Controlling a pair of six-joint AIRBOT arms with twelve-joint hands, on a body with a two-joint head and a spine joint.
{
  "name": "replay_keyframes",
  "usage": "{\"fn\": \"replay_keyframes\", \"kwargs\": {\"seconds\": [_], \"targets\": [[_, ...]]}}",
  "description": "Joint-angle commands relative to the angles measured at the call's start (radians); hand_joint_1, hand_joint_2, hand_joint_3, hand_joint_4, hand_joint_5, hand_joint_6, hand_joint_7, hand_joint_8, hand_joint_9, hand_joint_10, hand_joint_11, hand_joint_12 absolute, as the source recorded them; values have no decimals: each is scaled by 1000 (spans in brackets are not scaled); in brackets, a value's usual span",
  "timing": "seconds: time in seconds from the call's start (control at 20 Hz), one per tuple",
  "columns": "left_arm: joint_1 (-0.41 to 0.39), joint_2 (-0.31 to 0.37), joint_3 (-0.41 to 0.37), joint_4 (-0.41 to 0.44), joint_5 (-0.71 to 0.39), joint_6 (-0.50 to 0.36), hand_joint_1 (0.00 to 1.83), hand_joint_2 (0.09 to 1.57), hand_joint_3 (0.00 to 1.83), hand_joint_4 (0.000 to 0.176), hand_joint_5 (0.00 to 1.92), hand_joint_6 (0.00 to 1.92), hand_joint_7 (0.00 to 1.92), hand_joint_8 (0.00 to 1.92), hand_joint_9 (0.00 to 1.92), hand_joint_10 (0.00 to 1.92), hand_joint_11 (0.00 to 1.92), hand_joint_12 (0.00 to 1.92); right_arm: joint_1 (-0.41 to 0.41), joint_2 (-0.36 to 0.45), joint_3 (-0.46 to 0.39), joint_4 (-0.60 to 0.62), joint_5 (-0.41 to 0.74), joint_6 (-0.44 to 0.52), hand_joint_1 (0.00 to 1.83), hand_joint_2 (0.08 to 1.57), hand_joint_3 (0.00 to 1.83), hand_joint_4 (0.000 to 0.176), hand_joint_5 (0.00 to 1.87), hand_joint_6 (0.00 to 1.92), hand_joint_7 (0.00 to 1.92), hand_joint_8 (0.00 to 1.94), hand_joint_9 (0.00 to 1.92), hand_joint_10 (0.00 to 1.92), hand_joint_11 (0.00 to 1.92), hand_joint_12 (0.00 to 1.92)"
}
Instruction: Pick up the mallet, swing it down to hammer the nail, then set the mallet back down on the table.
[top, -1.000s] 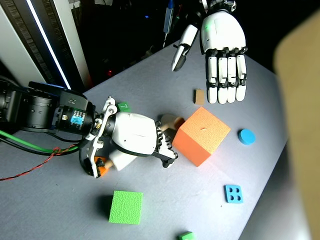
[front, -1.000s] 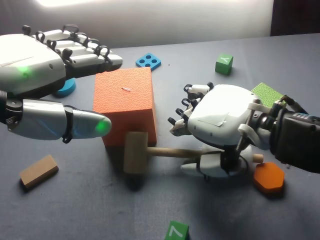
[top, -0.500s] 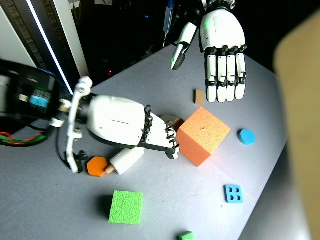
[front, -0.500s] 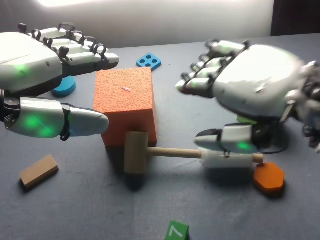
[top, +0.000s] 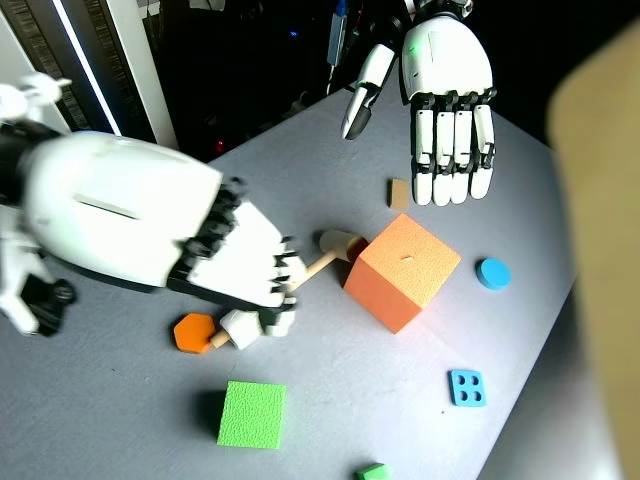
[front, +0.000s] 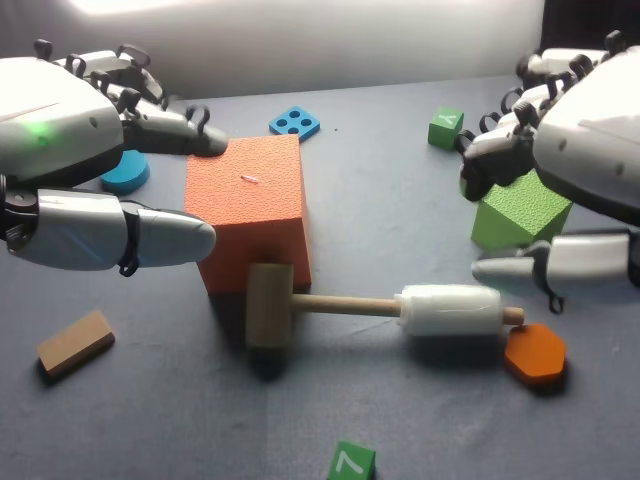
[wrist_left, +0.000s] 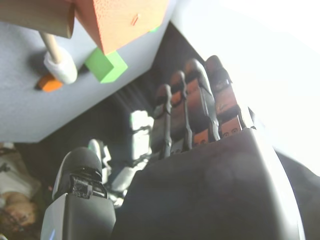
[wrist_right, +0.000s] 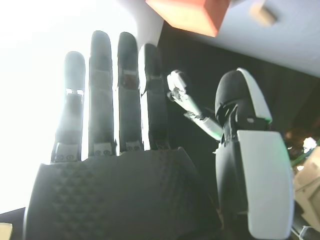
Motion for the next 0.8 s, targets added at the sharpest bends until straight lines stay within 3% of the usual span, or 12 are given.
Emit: {"fn": "replay_keyframes", "kwargs": {"seconds": [0.0,0.05,0.1,0.35,0.4,0.45,0.5,0.55,0.6,0.65,0.7,0.75], "targets": [[-14,9,-1,-18,-94,-1,52,1295,5,0,459,932,624,828,507,987,233,1379,22,4,-1,-27,52,-2,430,1152,0,0,356,1692,400,1850,417,1845,368,1870],[-15,9,-1,-18,-94,-1,159,1310,3,0,270,1712,364,1598,359,1702,313,1813,30,6,0,-27,58,-2,510,1138,0,0,428,1875,487,1923,549,1906,592,1911],[-15,9,-1,-16,-94,-1,182,1307,0,0,308,1879,345,1856,376,1877,404,1899,35,8,0,-27,62,-2,523,1132,0,0,475,1912,528,1937,623,1918,713,1919],[-20,9,-5,-13,-94,-1,164,1314,0,0,1414,1921,1493,1921,1493,1921,1450,1921,47,11,0,-27,55,-1,271,1154,0,0,1531,1921,1641,1941,1719,1921,1854,1921],[-19,9,-6,-13,-94,-1,119,1302,0,109,1361,1901,1495,1921,1539,1921,1506,1921,42,12,0,-27,54,-2,254,1161,1,0,1656,1921,1725,1941,1780,1921,1884,1921],[-19,9,-6,-13,-93,-1,119,1302,0,109,1361,1901,1495,1921,1539,1921,1506,1921,38,12,1,-27,54,-2,254,1161,1,0,1656,1921,1725,1941,1780,1921,1884,1921],[-19,9,-8,-13,-85,-1,172,1311,2,163,1351,1905,1511,1921,1555,1921,1517,1921,35,12,1,-27,54,-3,247,1181,8,0,1716,1921,1758,1941,1795,1921,1881,1921],[-21,9,-13,-13,-77,-1,172,1311,2,163,1351,1905,1511,1921,1555,1921,1517,1921,34,12,1,-27,52,-4,247,1181,8,0,1716,1921,1758,1941,1795,1921,1881,1921],[-25,8,-19,-13,-62,-1,675,1395,36,173,1351,1918,1552,1921,1568,1921,1562,1921,34,12,1,-27,51,-5,716,1338,66,4,1645,1921,1782,1941,1833,1921,1913,1921],[-31,8,-27,-13,-46,-1,675,1395,36,173,1351,1918,1552,1921,1568,1921,1562,1921,35,12,2,-27,51,-5,716,1338,66,4,1645,1921,1782,1941,1833,1921,1913,1921],[-36,7,-36,-13,-33,-1,1000,1405,27,175,1417,1920,1536,1921,1549,1921,1552,1921,38,11,3,-27,51,-5,924,1452,72,142,1605,1921,1778,1941,1863,1921,1919,1921],[-43,4,-44,-13,-31,-1,1144,1379,8,176,1434,1921,1522,1921,1526,1921,1514,1921,40,11,3,-27,52,-6,944,1488,68,175,1609,1921,1786,1941,1875,1921,1921,1921]]}}
